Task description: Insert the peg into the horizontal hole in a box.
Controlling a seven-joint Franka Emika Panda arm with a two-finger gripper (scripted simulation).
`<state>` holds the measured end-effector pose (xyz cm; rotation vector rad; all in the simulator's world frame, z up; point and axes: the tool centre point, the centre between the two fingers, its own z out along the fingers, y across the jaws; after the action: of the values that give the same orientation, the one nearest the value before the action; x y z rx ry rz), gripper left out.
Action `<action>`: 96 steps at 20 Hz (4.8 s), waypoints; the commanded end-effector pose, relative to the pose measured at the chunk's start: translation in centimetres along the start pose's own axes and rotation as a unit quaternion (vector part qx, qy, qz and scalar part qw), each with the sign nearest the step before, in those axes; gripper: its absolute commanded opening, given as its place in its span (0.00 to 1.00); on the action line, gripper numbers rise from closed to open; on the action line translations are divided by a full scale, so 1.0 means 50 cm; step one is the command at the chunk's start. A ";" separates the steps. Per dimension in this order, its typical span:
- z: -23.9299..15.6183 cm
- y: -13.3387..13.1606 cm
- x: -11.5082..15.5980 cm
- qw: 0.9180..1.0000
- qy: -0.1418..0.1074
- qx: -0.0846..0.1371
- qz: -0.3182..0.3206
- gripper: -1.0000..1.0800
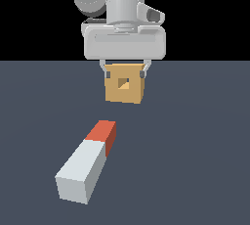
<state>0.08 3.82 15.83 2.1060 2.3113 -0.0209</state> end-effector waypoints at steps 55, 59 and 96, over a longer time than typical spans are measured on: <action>0.280 -0.174 -0.333 0.991 0.010 0.001 0.137 0.00; 0.280 -0.174 -0.333 0.991 0.010 0.001 0.137 0.00; 0.138 -0.078 0.163 0.986 0.010 0.002 0.166 0.00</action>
<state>-4.76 10.82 8.47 2.4700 1.9434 -0.0040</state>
